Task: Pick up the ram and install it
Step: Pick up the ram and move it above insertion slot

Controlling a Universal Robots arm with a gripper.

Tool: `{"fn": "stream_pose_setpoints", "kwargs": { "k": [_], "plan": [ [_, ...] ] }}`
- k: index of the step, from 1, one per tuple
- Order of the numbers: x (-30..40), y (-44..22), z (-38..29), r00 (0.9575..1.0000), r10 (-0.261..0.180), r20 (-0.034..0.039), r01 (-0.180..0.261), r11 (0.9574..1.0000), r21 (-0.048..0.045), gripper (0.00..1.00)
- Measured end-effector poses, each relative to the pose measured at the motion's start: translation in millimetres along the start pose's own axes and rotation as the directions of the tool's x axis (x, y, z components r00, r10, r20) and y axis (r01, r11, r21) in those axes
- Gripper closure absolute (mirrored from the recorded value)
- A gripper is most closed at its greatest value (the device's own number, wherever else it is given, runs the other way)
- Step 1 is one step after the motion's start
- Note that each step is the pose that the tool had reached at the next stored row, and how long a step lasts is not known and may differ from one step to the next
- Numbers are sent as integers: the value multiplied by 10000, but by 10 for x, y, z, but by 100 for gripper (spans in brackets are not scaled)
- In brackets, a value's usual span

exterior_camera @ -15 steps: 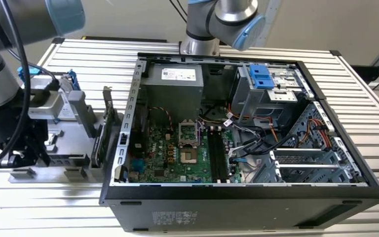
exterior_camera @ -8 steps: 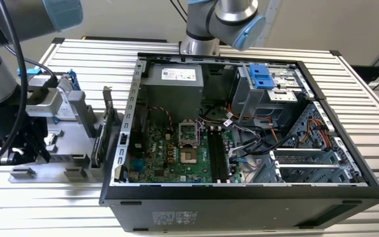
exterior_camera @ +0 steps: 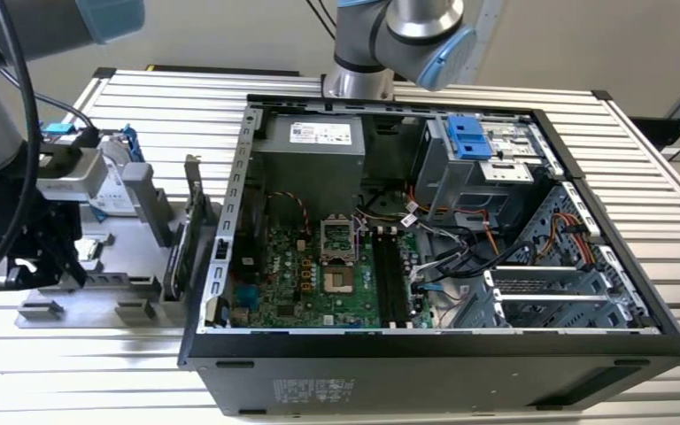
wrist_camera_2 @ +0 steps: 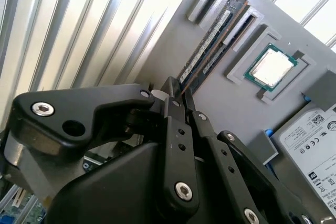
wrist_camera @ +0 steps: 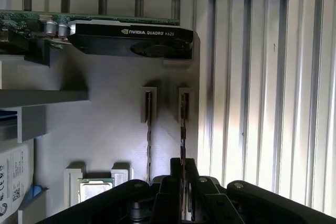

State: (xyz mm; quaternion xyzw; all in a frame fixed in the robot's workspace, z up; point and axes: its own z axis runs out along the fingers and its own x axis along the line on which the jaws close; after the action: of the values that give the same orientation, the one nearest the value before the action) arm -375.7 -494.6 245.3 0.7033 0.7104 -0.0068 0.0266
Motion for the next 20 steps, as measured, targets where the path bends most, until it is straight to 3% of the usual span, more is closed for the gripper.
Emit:
{"fn": "stream_pose_setpoints", "kwargs": {
  "k": [20],
  "plan": [
    [-9,5,-195,10000,0,0,0,10000,0,100]
  ]
}}
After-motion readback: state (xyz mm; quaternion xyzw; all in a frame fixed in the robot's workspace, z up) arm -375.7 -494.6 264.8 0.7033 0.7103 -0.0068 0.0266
